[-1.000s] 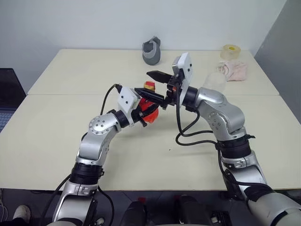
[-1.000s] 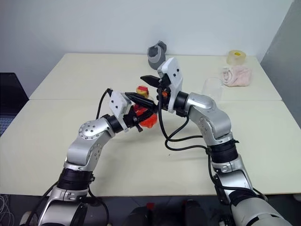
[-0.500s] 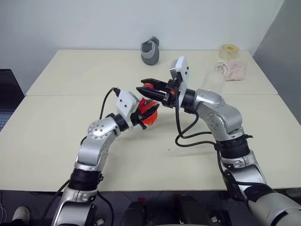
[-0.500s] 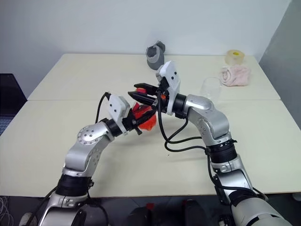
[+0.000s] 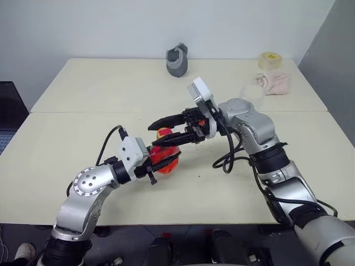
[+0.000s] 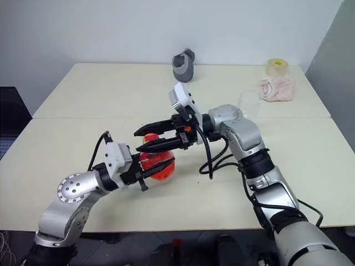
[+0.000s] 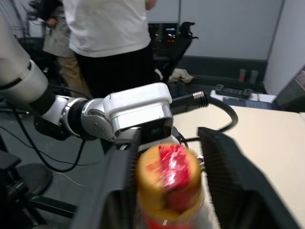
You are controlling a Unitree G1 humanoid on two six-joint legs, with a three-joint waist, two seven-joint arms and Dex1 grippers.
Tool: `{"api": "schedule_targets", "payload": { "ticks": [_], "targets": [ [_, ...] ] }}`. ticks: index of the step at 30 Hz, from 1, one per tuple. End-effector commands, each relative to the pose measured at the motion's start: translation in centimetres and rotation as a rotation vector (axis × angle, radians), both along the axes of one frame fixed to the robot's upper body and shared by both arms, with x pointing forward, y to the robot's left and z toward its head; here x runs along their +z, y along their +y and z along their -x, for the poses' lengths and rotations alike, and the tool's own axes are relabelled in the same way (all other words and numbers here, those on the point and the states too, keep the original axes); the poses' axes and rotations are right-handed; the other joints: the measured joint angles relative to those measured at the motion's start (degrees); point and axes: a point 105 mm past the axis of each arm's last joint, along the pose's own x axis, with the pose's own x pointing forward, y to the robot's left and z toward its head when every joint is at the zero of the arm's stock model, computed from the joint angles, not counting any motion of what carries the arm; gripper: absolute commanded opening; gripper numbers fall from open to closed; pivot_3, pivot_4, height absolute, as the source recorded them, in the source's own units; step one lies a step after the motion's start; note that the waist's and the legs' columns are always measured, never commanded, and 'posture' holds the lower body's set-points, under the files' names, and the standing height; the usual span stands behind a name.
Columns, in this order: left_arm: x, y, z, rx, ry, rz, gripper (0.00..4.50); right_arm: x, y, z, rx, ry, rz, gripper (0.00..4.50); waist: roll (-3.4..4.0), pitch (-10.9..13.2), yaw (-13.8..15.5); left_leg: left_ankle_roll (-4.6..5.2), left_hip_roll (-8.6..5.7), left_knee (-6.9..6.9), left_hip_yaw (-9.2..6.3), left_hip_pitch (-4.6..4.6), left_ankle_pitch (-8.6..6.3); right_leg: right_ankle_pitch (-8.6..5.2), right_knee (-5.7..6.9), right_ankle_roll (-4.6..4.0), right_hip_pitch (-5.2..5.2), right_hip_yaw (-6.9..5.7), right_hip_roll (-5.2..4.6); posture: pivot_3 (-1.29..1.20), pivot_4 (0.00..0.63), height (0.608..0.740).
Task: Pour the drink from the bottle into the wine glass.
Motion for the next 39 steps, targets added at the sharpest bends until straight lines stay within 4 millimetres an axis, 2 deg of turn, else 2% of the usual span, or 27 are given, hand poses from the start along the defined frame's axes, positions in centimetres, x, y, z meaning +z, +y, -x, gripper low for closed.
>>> {"api": "schedule_targets", "payload": {
  "ticks": [1, 4, 9, 12, 15, 19, 24, 29, 31, 39],
  "targets": [
    [0.9, -0.4, 0.4, 0.001, -0.021, 0.015, 1.31, 1.5, -0.7, -0.3, -0.058, -0.086, -0.047, 3.33, 0.00, 0.0, 0.1, 0.00, 0.00, 0.01, -0.02, -0.01, 0.00, 0.00, 0.00, 0.00, 0.00, 0.00, 0.00, 0.00, 0.150, 0.740],
    [0.3, 0.9, -0.4, 0.112, 0.032, 0.045, 1.31, 0.7, -2.1, -0.2, -0.118, -0.078, -0.040, 4.38, -0.01, 0.0, 0.2, 0.00, 0.00, 0.01, -0.08, -0.01, 0.00, 0.00, 0.00, 0.00, 0.01, -0.02, -0.01, 0.00, 0.150, 0.740],
    [0.1, 1.9, -1.4, 0.235, 0.055, 0.090, 1.31, 1.0, -3.6, -0.9, -0.337, -0.070, -0.084, 4.38, 0.01, 0.0, 0.4, 0.00, 0.02, -0.01, -0.14, -0.03, 0.00, 0.00, 0.00, 0.00, -0.03, 0.02, -0.10, 0.00, 0.150, 0.740],
    [0.8, 1.8, -2.8, 0.276, 0.030, 0.119, 1.31, 1.2, -4.1, -2.1, -0.513, -0.081, -0.113, 4.38, 0.01, 0.0, 0.5, -0.01, -0.01, 0.00, -0.13, -0.01, 0.00, 0.00, 0.03, 0.00, -0.01, -0.03, -0.05, 0.00, 0.150, 0.740],
    [1.8, 1.3, -4.7, 0.296, -0.007, 0.143, 1.31, 1.8, -3.8, -2.4, -0.602, -0.084, -0.161, 4.38, 0.01, 0.0, 0.8, -0.02, -0.07, 0.02, -0.05, -0.02, 0.01, 0.00, 0.04, -0.01, 0.00, -0.06, 0.01, 0.00, 0.150, 0.740],
    [2.8, 0.8, -6.5, 0.296, -0.036, 0.163, 1.31, 2.3, -3.1, -2.8, -0.659, -0.081, -0.189, 4.38, 0.00, 0.0, 0.7, -0.07, -0.07, 0.00, 0.02, -0.02, 0.03, 0.01, 0.00, -0.01, 0.00, -0.03, 0.01, 0.00, 0.150, 0.740],
    [3.3, 0.2, -7.5, 0.272, -0.051, 0.162, 1.31, 2.9, -2.2, -3.7, -0.714, -0.083, -0.220, 4.38, 0.00, 0.0, 0.7, -0.22, -0.06, -0.01, 0.09, -0.03, 0.12, 0.00, -0.02, -0.01, -0.03, 0.03, 0.01, 0.00, 0.150, 0.740],
    [3.0, 0.0, -7.4, 0.253, -0.045, 0.158, 1.31, 3.4, -1.1, -4.3, -0.741, -0.081, -0.244, 4.38, 0.00, 0.0, 0.5, -0.22, -0.06, -0.01, 0.09, -0.02, 0.12, 0.01, 0.01, -0.01, -0.04, 0.00, 0.01, 0.00, 0.150, 0.740],
    [2.9, -0.3, -7.3, 0.244, -0.041, 0.158, 1.31, 3.6, -0.8, -5.2, -0.782, -0.084, -0.254, 4.38, 0.00, 0.0, 0.4, -0.22, -0.05, -0.01, 0.09, -0.03, 0.12, 0.01, 0.01, -0.01, -0.04, -0.01, 0.01, 0.00, 0.150, 0.740],
    [3.2, -0.2, -7.6, 0.252, -0.046, 0.162, 1.31, 3.3, -0.7, -6.2, -0.813, -0.123, -0.249, 4.38, 0.00, 0.0, 0.2, -0.21, -0.05, -0.01, 0.13, -0.03, 0.12, 0.01, 0.00, -0.01, -0.04, 0.02, 0.01, 0.00, 0.150, 0.740]
  ]
}}
